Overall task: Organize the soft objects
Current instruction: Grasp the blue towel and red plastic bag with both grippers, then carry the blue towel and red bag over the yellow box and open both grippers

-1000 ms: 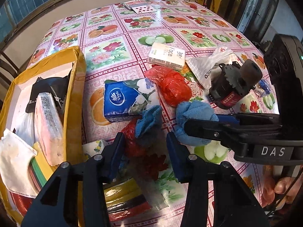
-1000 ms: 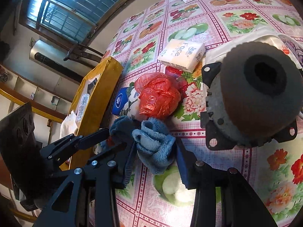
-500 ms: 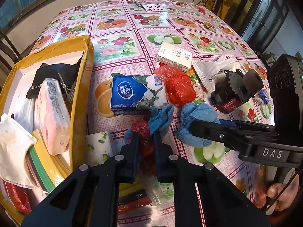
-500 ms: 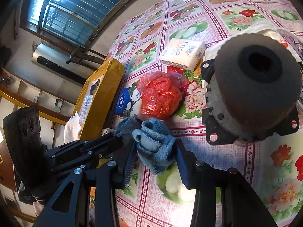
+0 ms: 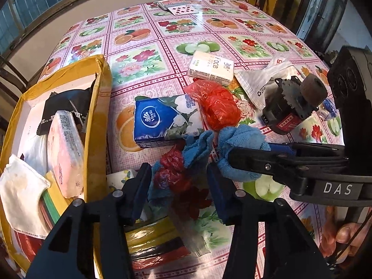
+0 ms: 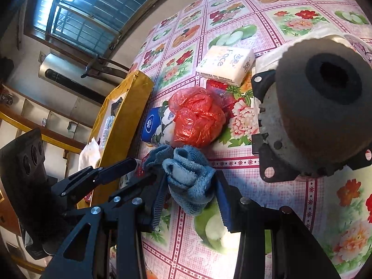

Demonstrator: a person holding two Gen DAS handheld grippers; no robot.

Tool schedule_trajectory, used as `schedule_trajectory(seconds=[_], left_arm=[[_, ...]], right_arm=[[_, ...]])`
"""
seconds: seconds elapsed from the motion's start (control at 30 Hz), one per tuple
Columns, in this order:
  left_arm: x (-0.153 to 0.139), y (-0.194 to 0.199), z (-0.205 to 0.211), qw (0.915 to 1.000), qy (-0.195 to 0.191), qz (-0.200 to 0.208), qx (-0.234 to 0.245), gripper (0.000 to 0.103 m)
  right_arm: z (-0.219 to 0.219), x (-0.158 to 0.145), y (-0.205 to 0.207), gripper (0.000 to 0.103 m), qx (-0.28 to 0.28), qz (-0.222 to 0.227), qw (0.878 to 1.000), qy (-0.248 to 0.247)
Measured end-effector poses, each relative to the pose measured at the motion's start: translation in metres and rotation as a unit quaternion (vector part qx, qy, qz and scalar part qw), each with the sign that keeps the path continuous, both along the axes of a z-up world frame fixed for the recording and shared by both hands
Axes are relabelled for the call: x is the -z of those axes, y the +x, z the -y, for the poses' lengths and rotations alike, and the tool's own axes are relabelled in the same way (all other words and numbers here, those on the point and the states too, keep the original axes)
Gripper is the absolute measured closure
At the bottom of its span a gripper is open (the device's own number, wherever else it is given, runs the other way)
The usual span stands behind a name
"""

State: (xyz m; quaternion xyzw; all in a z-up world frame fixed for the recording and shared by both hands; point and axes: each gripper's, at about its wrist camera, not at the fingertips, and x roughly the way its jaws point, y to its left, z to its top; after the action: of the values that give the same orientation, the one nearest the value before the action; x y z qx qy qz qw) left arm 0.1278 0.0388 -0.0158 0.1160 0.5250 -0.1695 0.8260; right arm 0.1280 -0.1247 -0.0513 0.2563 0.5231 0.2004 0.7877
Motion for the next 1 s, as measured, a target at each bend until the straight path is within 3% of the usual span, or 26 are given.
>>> schedule_trajectory(seconds=[0.07, 0.1, 0.13, 0.23, 0.37, 0.57, 0.77, 1.0], left_arm=[[0.01, 0.002, 0.003, 0.9995, -0.012, -0.028, 0.003, 0.058], [0.014, 0.003, 0.004, 0.9995, -0.007, -0.03, -0.001, 0.072], [0.016, 0.003, 0.005, 0.9998, 0.004, -0.019, -0.005, 0.074], [0.013, 0.006, -0.007, 0.9986, -0.035, -0.03, -0.025, 0.075], [0.004, 0.001, -0.016, 0.9976, -0.055, -0.02, -0.036, 0.076], [-0.036, -0.014, -0.034, 0.9938, -0.102, 0.014, -0.044, 0.076], [-0.074, -0.017, -0.087, 0.9898, -0.096, 0.053, -0.091, 0.076], [-0.069, 0.002, -0.161, 0.9782, -0.061, 0.068, -0.186, 0.076]], right_arm=[[0.0, 0.0, 0.0, 0.061, 0.001, 0.0, 1.0, 0.0], [0.0, -0.001, 0.0, 0.061, 0.001, 0.0, 1.0, -0.002], [0.0, -0.001, -0.001, 0.061, 0.001, 0.0, 1.0, -0.003], [0.002, -0.001, -0.002, 0.061, 0.005, 0.0, 1.0, 0.0], [0.007, -0.002, -0.006, 0.061, 0.012, 0.005, 1.0, 0.012], [0.0, -0.025, -0.012, 0.061, 0.004, 0.028, 0.999, 0.022], [-0.031, -0.053, -0.001, 0.061, -0.022, 0.052, 0.998, 0.032], [-0.106, -0.068, 0.037, 0.061, -0.066, 0.061, 0.995, 0.033]])
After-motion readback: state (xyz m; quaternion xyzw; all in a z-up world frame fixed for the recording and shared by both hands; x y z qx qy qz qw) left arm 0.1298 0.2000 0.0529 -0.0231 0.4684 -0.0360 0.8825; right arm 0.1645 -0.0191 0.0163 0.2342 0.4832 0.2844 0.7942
